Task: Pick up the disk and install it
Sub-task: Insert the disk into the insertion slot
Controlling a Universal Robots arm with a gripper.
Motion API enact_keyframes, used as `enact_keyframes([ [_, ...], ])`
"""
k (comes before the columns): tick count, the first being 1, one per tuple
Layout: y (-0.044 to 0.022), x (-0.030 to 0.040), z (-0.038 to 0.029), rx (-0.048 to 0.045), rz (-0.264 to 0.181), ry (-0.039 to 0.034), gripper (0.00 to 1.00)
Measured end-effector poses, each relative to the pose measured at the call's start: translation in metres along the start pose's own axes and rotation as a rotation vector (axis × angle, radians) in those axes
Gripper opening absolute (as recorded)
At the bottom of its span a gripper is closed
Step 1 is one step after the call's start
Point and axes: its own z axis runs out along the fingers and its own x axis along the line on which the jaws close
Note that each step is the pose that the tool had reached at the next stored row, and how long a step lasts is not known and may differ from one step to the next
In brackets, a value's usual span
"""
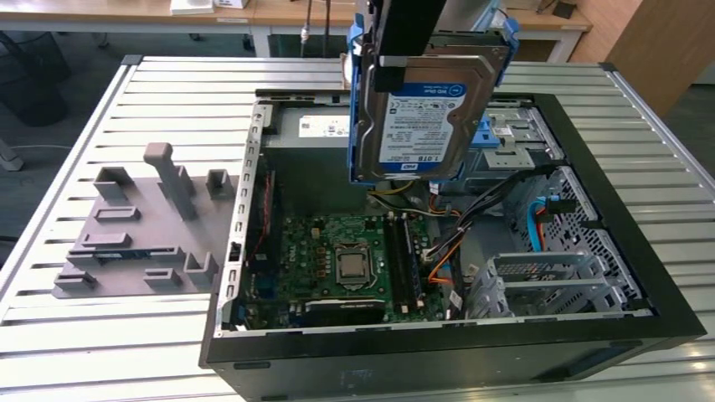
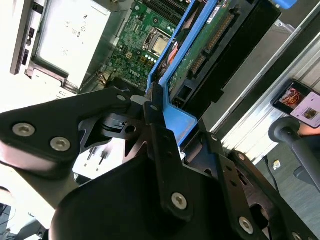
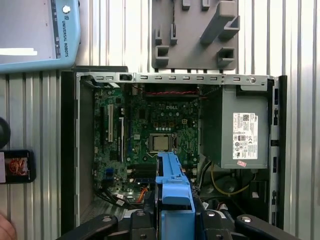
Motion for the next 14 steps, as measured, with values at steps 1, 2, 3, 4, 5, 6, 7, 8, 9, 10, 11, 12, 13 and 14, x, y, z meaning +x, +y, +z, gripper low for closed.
enact_keyframes([
  [1,0.0000,0.0000,0.0000,0.0000,0.000,0.0000,0.37],
  [2,0.0000,0.0000,0.0000,0.0000,0.000,0.0000,0.37],
  [3,0.0000,0.0000,0.0000,0.0000,0.000,0.0000,0.37],
  [4,0.0000,0.0000,0.0000,0.0000,0.000,0.0001,0.37],
  [5,0.0000,0.0000,0.0000,0.0000,0.000,0.0000,0.37],
  [6,0.0000,0.0000,0.0001,0.0000,0.000,0.0000,0.37],
  [7,0.0000,0.0000,0.0001,0.0000,0.000,0.0000,0.37],
  [8,0.0000,0.0000,0.0001,-0.0001,0.000,0.0001,0.37],
  [9,0.0000,0.0003,0.0001,0.0000,0.000,0.0001,0.37],
  [10,-0.0001,0.0020,0.0004,0.0000,0.000,0.0000,0.37],
  [11,-0.0001,0.0049,0.0006,-0.0001,0.000,0.0001,0.37],
  [12,-0.0001,0.0076,0.0008,-0.0001,0.000,0.0001,0.37],
  [13,-0.0002,0.0095,0.0012,0.0000,0.000,0.0000,0.37],
  [14,-0.0004,0.0106,0.0015,0.0000,0.000,-0.0001,0.37],
])
